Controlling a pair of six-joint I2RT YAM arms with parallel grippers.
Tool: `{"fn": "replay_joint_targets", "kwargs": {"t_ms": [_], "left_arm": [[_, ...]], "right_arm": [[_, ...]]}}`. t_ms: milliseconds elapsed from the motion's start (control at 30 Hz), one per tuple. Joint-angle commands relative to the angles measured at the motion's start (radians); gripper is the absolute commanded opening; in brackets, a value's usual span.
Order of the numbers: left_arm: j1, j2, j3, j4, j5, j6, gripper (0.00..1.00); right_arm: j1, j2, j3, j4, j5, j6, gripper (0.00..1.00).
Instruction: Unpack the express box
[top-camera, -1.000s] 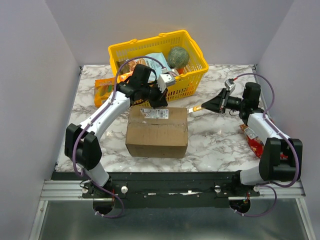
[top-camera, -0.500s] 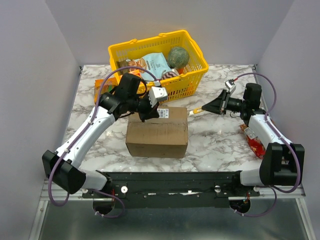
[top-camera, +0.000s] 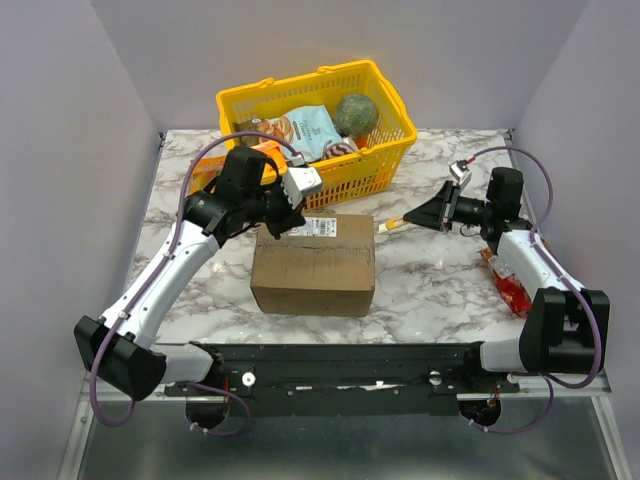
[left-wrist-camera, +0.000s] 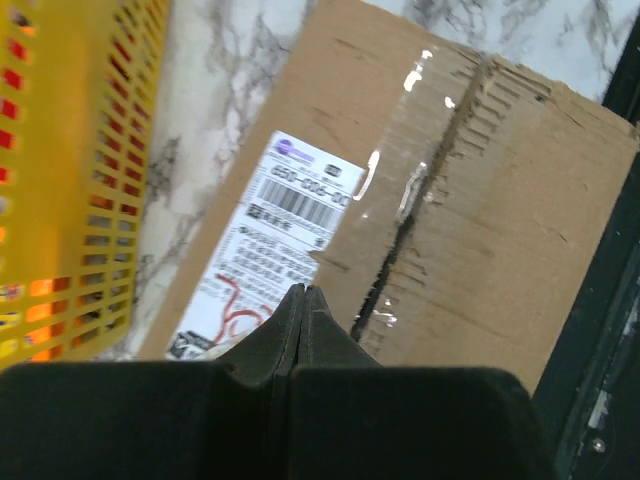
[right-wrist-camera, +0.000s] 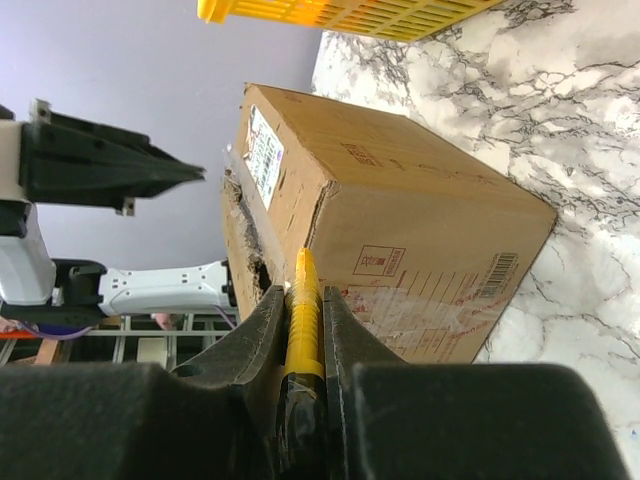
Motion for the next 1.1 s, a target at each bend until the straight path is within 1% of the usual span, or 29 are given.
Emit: {"fn": "replay_joint_targets", "kwargs": {"t_ms": [0, 67, 233, 400, 600, 700, 833, 1067], "left_arm": [[0.047, 0.008, 0.032, -0.024, -0.054, 0.026, 0.00], [0.061, 0.009, 0.005, -0.024, -0.062, 0.037, 0.00], [0.067, -0.016, -0.123, 0.013, -0.089, 0.067, 0.00], [0.067, -0.022, -0.176, 0.048, -0.088, 0.029, 0.00], [0.067, -0.025, -0.189, 0.056, -0.092, 0.014, 0.00], [0.067, -0.027, -0.189, 0.051, -0.097, 0.015, 0.00], [0.067, -0.031, -0.198, 0.053, -0.099, 0.015, 0.00], [0.067, -0.033, -0.207, 0.060, -0.099, 0.015, 0.00]], "right_arm": [[0.004, -0.007, -0.001, 0.000, -0.032, -0.002, 0.00], [0.010, -0.004, -0.003, 0.006, -0.034, 0.006, 0.00], [0.016, -0.009, -0.004, 0.015, -0.021, 0.032, 0.00], [0.016, -0.013, -0.025, 0.027, 0.028, 0.104, 0.00], [0.016, -0.039, -0.045, -0.002, 0.097, 0.163, 0.00], [0.016, -0.036, -0.047, 0.001, 0.101, 0.175, 0.00], [0.016, -0.049, -0.071, 0.093, 0.101, 0.235, 0.00], [0.018, -0.045, -0.091, 0.135, 0.097, 0.273, 0.00]]}}
